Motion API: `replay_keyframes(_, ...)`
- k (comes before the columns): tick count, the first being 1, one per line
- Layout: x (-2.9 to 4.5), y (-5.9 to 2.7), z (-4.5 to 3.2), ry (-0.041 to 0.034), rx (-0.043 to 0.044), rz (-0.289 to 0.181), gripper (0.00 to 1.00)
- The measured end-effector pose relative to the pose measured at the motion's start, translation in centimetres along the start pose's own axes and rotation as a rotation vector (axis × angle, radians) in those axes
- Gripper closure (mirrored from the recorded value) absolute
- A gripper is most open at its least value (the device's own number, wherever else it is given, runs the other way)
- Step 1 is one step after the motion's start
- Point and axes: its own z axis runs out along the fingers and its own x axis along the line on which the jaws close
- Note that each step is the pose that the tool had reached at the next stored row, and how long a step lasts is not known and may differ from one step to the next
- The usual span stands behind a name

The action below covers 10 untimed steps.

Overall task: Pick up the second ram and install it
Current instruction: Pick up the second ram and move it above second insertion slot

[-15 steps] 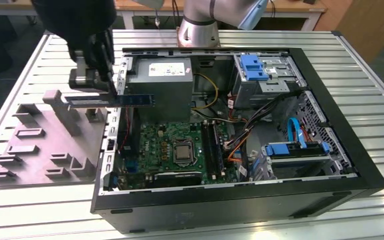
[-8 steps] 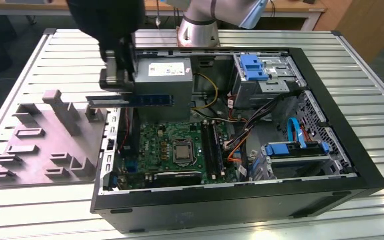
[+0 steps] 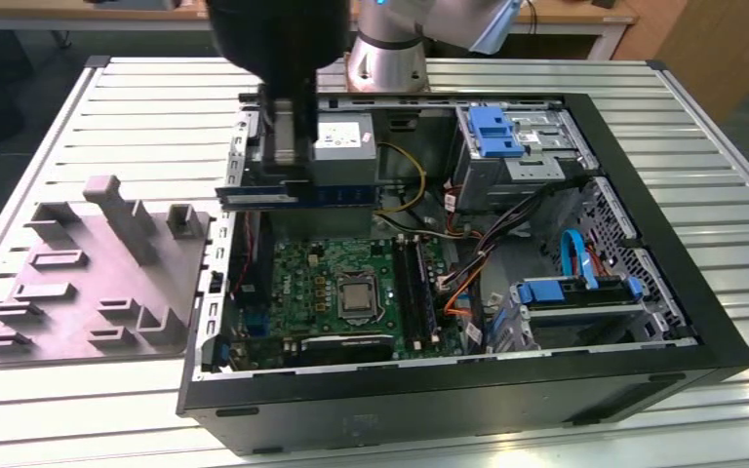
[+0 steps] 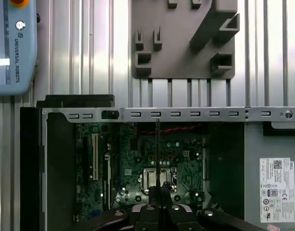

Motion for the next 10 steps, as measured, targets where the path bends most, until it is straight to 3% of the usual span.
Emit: replay_keyframes(10,0.08,-4.54,-0.06,0.0000,-0.0017,0.000,0.89)
